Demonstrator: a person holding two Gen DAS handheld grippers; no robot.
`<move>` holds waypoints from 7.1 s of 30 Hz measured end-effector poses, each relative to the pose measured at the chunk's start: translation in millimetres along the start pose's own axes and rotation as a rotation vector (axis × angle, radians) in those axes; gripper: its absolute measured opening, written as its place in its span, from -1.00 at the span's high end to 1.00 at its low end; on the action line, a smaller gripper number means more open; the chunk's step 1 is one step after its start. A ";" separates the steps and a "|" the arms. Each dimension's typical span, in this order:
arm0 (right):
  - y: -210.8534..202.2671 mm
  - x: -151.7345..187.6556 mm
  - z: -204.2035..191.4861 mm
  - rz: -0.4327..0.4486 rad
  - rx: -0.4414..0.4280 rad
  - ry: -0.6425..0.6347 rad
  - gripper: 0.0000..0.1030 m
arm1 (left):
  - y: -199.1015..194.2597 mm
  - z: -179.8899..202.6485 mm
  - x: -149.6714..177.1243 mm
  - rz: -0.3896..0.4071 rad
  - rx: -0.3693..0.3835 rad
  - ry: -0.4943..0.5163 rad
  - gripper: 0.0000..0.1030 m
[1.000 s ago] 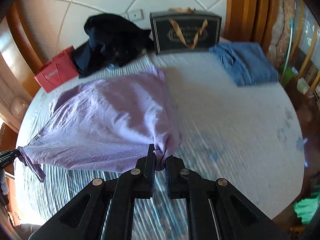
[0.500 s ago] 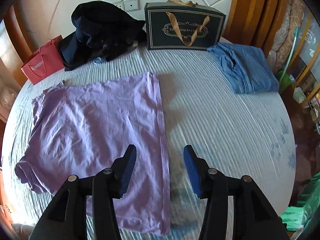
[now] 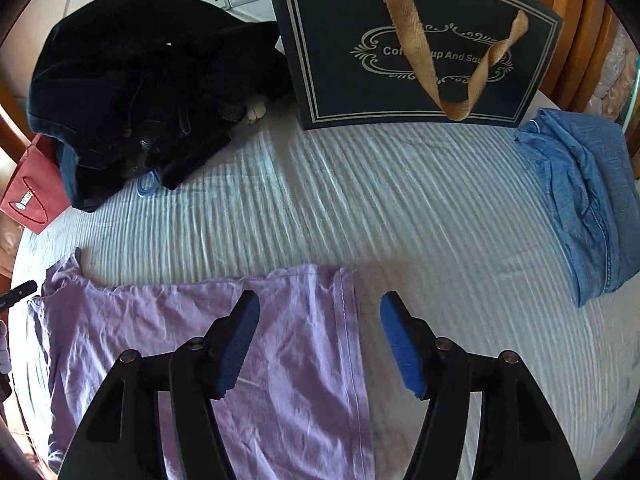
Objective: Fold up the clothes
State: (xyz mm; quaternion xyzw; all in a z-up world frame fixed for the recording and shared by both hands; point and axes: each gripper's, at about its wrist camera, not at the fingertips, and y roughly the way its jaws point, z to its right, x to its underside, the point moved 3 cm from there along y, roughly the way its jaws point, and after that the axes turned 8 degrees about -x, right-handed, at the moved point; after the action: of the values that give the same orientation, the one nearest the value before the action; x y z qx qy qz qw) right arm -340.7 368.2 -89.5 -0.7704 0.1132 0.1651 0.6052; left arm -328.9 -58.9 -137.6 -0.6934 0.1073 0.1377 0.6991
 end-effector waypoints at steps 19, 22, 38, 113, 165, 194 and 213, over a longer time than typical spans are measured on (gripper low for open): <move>6.4 -13.6 -14.0 0.037 0.038 -0.079 0.91 | -45.3 29.5 -56.4 0.277 -0.208 0.157 0.97; -23.5 1.1 -17.6 0.118 0.005 -0.117 0.91 | -80.4 41.6 -34.0 0.370 -0.181 0.212 0.97; -70.7 132.1 64.0 0.004 0.002 0.005 0.00 | -122.2 65.6 173.9 0.118 0.044 0.368 0.77; -104.6 270.0 35.3 0.018 -0.076 -0.184 -0.41 | -125.8 38.0 331.2 0.075 0.005 0.219 -0.04; -91.6 263.0 15.5 -0.008 -0.133 -0.165 -0.40 | -90.3 39.9 251.4 0.048 -0.044 0.208 0.92; -96.8 219.8 -26.5 -0.075 -0.104 -0.280 -0.23 | -123.8 -17.9 225.7 0.033 -0.016 0.209 0.04; -48.6 49.1 -40.0 0.022 -0.028 -0.150 -0.11 | -71.6 -60.3 94.2 0.103 -0.048 0.083 0.04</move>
State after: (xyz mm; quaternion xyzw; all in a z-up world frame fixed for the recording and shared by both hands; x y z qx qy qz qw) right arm -272.7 342.4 -56.7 -0.7631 0.0737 0.2305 0.5993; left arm -213.6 -115.1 -103.4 -0.7086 0.1684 0.1469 0.6693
